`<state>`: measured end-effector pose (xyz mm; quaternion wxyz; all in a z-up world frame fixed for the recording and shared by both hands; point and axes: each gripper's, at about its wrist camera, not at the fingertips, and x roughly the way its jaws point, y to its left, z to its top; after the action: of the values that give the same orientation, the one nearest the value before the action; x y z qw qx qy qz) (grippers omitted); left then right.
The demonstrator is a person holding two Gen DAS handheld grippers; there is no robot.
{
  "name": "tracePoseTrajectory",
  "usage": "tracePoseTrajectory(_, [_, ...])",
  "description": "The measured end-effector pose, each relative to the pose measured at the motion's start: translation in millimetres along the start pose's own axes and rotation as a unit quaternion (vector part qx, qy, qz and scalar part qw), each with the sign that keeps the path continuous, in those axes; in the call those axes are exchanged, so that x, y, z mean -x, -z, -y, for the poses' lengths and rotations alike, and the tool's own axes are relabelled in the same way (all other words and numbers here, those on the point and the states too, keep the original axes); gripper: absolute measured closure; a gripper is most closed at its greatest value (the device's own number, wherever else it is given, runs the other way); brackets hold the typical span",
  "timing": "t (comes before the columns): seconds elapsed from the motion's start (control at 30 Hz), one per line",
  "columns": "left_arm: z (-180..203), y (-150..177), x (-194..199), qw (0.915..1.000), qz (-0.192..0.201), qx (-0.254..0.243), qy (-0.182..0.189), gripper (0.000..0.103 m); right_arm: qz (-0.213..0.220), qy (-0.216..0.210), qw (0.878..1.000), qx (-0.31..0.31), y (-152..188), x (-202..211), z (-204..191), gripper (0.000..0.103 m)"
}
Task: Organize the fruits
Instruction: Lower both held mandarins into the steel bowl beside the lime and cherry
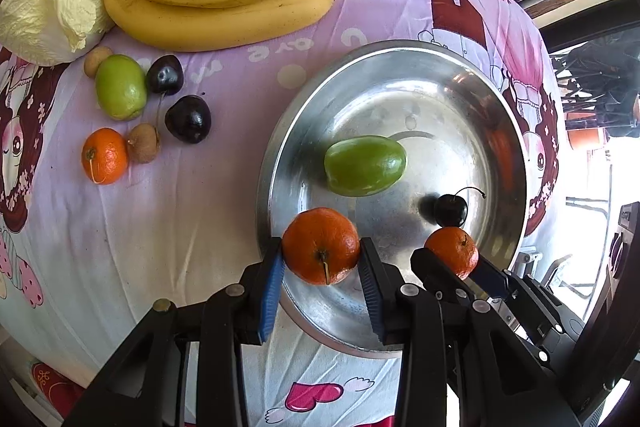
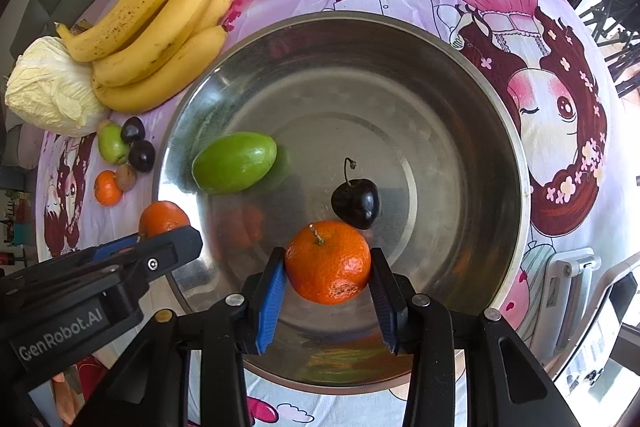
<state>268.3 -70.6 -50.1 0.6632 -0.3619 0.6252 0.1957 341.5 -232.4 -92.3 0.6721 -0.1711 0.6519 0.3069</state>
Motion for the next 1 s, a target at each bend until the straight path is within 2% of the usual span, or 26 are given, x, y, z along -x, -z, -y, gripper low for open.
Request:
tracePoseTrajectory(0.33, [13, -5, -11, 1.0000, -0.003, -0.009, 0.001, 0.065, -0.003, -0.002, 1.000, -0.004, -3, -2, 12, 0.060])
tracePoseTrajectory(1.0, [24, -14, -36, 0.9998, -0.015, -0.010, 0.000, 0.065, -0.007, 0.000, 1.000, 0.007, -9, -8, 9, 0.060])
